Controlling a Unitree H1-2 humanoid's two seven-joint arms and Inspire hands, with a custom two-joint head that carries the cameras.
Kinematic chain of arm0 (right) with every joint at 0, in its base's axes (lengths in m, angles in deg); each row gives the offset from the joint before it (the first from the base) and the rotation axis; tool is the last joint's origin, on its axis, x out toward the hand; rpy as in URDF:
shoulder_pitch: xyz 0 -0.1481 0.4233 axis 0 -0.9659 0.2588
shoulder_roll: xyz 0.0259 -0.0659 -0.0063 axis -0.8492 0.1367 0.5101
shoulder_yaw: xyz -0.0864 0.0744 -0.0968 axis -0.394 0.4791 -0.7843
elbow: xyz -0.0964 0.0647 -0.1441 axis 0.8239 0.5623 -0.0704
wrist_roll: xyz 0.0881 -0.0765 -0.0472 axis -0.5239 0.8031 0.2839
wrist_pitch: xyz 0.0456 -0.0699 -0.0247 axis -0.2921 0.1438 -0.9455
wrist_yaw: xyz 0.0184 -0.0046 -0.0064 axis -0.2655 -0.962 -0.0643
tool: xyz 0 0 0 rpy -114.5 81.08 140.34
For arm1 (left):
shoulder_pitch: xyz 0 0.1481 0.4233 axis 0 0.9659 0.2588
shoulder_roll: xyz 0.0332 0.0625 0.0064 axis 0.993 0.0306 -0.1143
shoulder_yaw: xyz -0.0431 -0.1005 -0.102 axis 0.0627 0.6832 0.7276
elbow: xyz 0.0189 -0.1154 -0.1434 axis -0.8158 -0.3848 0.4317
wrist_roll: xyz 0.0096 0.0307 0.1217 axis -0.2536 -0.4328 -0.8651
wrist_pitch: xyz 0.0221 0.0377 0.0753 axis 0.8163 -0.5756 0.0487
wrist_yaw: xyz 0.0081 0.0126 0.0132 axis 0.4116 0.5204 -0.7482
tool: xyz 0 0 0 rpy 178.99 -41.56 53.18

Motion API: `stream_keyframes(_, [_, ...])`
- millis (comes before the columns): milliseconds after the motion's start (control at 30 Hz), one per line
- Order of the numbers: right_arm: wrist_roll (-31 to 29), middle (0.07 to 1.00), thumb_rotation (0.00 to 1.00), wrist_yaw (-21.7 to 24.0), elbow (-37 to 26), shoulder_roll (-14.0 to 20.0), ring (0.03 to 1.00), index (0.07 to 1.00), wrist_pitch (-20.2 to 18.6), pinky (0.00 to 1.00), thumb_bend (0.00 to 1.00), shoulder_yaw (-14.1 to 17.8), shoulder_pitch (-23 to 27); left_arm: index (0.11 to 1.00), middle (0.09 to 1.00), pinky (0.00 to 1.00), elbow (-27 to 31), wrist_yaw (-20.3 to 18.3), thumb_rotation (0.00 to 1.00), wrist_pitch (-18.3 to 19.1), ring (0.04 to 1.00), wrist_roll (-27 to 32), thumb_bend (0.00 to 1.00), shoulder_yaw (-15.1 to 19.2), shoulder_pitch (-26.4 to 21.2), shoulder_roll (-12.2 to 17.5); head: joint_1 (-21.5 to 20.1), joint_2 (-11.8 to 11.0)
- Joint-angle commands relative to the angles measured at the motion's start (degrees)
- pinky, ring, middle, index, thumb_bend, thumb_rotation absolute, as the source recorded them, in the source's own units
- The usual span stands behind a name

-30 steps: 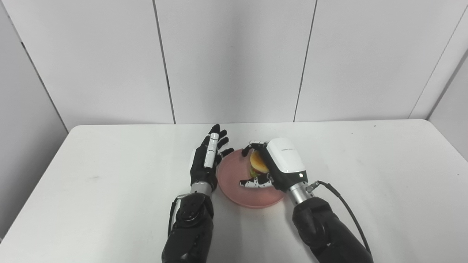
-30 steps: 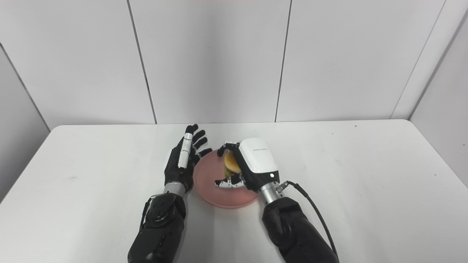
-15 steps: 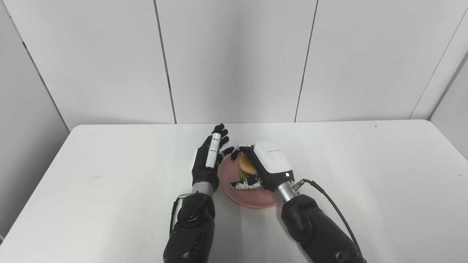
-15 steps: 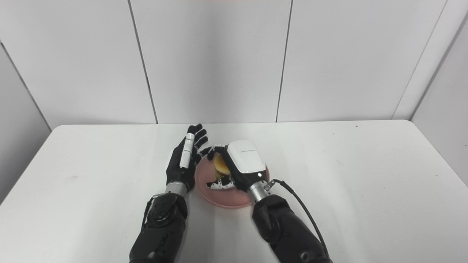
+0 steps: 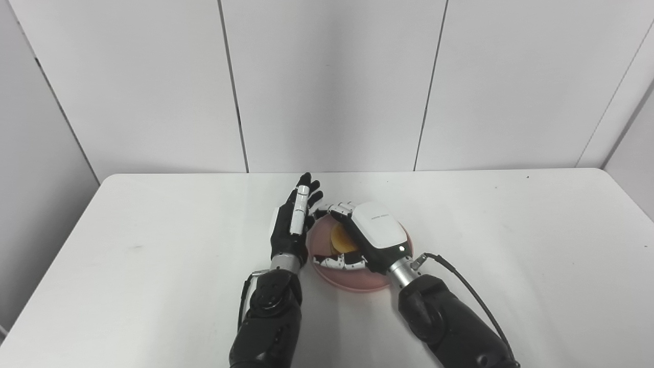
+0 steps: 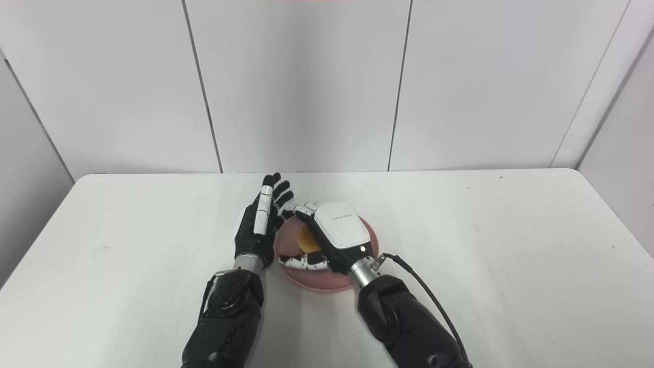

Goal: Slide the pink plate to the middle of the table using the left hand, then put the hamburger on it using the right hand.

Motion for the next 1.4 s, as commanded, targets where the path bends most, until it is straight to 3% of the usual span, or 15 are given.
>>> stream_keyframes(0, [-0.76, 0.83, 0.84, -1.25, -2.11, 0.08, 0.787, 0.813, 2.5, 0.71, 0.63, 0.62, 1.76, 0.87, 0.908, 0.68, -1.63, 0.67, 0.84, 4.09, 0.899, 0.35, 0.8, 0.27, 1.26, -0.23, -0.1, 0.05])
stream_keyframes(167, [-0.93, 0.832, 0.85, -0.53, -3.41, 0.19, 0.79, 0.845, 1.84, 0.72, 0.62, 1.14, 1.33, 0.845, 0.902, 0.69, -1.17, -0.09, 0.84, 4.03, 0.902, 0.41, 0.81, 0.15, 1.42, -0.03, -0.38, 0.06])
stream_keyframes(367, [-2.06, 0.809, 0.82, -1.53, -4.81, 0.19, 0.776, 0.838, 2.4, 0.7, 0.62, 2.41, 0.66, 0.772, 0.84, 0.69, -0.83, -0.11, 0.83, 3.5, 0.832, 0.81, 0.79, 0.59, 1.64, -0.09, -0.66, 0.29])
stream_keyframes(467, [-2.48, 0.787, 0.82, -3.16, -5.48, -0.14, 0.75, 0.823, 2.86, 0.67, 0.61, 3.57, 0.43, 0.76, 0.848, 0.73, -0.37, -0.47, 0.79, 3.61, 0.874, 1.64, 0.8, 1.14, 1.9, -0.23, -0.82, 0.3])
stream_keyframes(733, [-7.17, 0.759, 0.89, -8.45, -5.39, -3.21, 0.697, 0.781, 2.2, 0.59, 0.58, 10.24, -0.33, 0.802, 0.848, 0.7, 0.0, 0.49, 0.83, 3.53, 0.861, 0.3, 0.8, 0.61, 2.3, 0.2, -1.64, 0.5])
stream_keyframes(867, [-13.97, 0.74, 0.83, -8.99, -5.32, -6.31, 0.671, 0.749, 0.32, 0.56, 0.58, 15.76, -0.89, 0.809, 0.852, 0.71, 0.42, 0.19, 0.82, 3.52, 0.869, 0.88, 0.81, 0.89, 2.49, 0.29, -1.84, 0.67])
stream_keyframes(1100, [-30.34, 0.77, 0.85, -2.86, -4.41, -10.36, 0.772, 0.795, -1.88, 0.73, 0.53, 24.47, -0.73, 0.816, 0.857, 0.76, 1.77, -0.1, 0.8, 4.1, 0.884, 1.61, 0.81, 1.5, 3.03, 0.5, -2.22, 0.63])
stream_keyframes(1233, [-35.51, 0.838, 0.94, 0.56, -3.56, -10.49, 0.864, 0.849, -3.57, 0.86, 0.52, 26.28, -0.78, 0.928, 0.855, 0.83, 3.55, 0.91, 0.8, 3.82, 0.889, -0.39, 0.8, 0.55, 3.95, 0.82, -2.33, 0.63])
stream_keyframes(1300, [-37.45, 0.867, 0.99, 1.61, -2.73, -10.43, 0.879, 0.866, -4.89, 0.89, 0.57, 27.12, -0.63, 0.985, 0.845, 0.81, 4.18, 2.16, 0.83, 3.05, 0.869, -2.13, 0.8, -0.19, 4.36, 1.01, -2.34, 0.62])
stream_keyframes(1367, [-38.99, 0.894, 1.0, 2.31, -1.94, -10.36, 0.889, 0.883, -6.13, 0.9, 0.64, 27.84, -0.48, 0.998, 0.869, 0.85, 4.64, 2.89, 0.81, 1.65, 0.891, -2.93, 0.78, -0.29, 4.72, 0.95, -2.37, 0.6])
